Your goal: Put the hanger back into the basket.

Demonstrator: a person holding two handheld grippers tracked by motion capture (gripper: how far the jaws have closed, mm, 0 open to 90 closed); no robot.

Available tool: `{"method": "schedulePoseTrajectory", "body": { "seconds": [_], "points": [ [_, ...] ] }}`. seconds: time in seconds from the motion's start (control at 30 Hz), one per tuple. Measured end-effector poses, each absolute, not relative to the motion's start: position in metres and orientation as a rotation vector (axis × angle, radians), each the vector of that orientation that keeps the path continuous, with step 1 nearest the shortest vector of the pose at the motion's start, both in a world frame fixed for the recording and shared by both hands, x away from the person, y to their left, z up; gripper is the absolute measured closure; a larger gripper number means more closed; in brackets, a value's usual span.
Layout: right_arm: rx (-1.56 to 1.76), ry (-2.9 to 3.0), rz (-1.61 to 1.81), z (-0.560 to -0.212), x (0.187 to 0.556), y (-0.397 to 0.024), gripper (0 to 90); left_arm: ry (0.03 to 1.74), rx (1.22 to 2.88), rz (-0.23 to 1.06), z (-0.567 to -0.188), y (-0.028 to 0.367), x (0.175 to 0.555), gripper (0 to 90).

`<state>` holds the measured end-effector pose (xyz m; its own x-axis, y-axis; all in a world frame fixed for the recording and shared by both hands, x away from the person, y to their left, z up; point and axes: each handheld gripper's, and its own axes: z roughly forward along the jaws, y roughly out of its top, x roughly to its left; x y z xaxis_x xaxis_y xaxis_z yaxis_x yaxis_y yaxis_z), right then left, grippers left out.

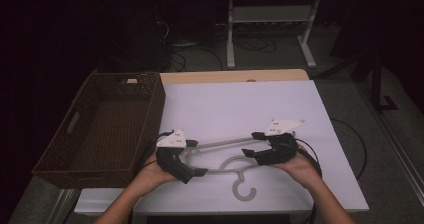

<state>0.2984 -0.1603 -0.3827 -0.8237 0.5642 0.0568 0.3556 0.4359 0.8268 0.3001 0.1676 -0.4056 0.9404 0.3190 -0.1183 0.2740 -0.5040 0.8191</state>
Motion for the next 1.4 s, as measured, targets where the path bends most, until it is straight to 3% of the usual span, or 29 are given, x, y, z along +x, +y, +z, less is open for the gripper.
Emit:
{"method": "schedulePoseTrajectory", "body": {
  "seconds": [0.13, 0.2, 0.37, 0.83, 1.4],
  "points": [
    [0.855, 2.412, 1.33, -0.385, 0.288, -0.177, 27.5, 0.391, 2.178, 0.053, -0.411, 0.159, 0.305, 0.6],
    [0.9, 2.392, 1.327, -0.389, 0.28, -0.189, 26.9, 0.373, 2.203, 0.04, -0.414, 0.155, 0.306, 10.0],
    [0.94, 2.376, 1.326, -0.393, 0.273, -0.199, 26.9, 0.318, 2.266, 0.017, -0.421, 0.146, 0.31, 17.1],
    [0.969, 2.366, 1.323, -0.397, 0.275, -0.206, 27.5, 0.21, 2.388, 0.03, -0.439, 0.123, 0.306, 58.0],
    [0.998, 2.354, 1.334, -0.397, 0.275, -0.209, 28.7, 0.131, 2.42, 0.038, -0.443, 0.116, 0.308, 80.1]
  ]
}}
